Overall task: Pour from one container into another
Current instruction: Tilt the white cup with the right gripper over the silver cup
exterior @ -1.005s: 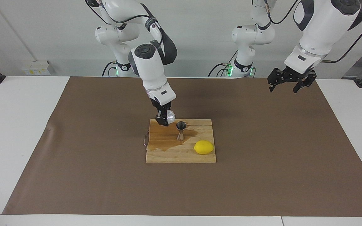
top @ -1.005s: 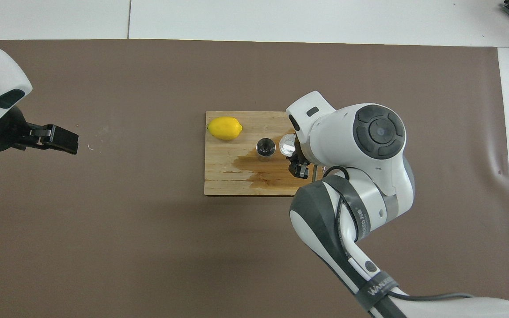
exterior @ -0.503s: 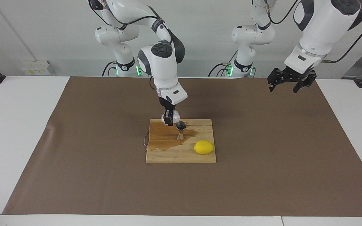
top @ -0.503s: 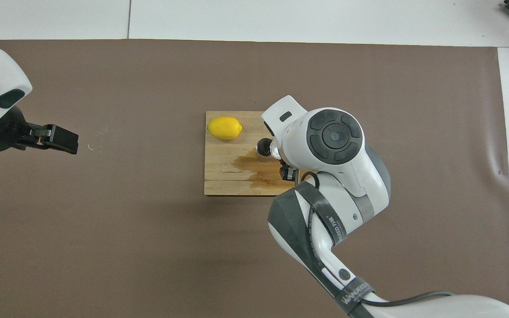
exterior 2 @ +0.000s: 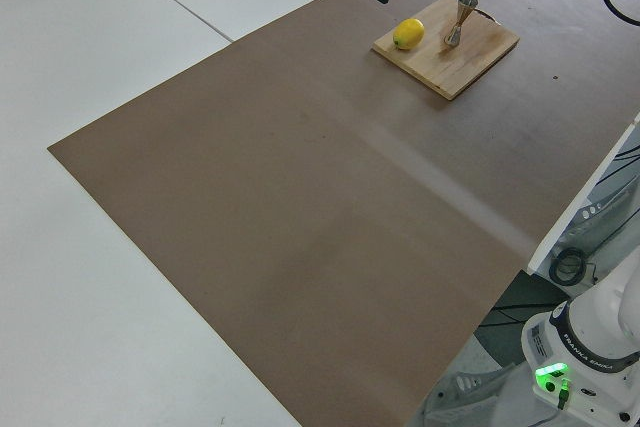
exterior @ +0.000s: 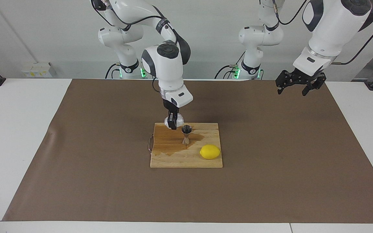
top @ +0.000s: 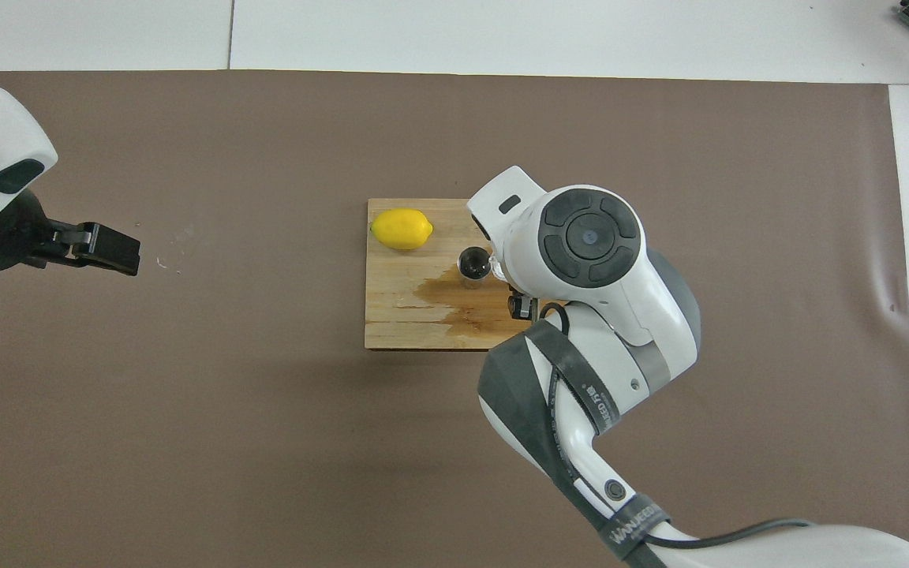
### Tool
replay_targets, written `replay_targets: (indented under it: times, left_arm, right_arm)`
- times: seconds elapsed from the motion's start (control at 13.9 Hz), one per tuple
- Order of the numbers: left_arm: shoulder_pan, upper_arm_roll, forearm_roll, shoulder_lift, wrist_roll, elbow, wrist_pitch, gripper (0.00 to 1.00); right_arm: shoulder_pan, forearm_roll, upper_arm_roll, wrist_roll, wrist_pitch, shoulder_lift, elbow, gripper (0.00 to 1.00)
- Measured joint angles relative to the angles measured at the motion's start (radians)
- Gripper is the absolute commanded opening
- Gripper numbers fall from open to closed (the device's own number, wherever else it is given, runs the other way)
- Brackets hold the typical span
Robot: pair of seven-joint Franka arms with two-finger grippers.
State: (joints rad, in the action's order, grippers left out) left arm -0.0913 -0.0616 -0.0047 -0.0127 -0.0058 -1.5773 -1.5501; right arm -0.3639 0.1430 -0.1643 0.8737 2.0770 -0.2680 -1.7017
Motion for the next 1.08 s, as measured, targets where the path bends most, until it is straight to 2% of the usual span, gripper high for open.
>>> replay_targets:
  times: [0.5, 1.08]
  left_arm:
    - [0.0, 0.0, 0.0, 0.0, 0.0, 0.0, 0.0, 1.0]
    - [0.0, 0.0, 0.0, 0.0, 0.0, 0.0, 0.0, 1.0]
  right_arm:
    - [-0.047, 0.076, 0.0, -0.019, -0.072, -0.069, 0.085, 0.0]
    - [-0.048, 0.077, 0.003, -0.028, -0.078, -0.083, 0.1, 0.0]
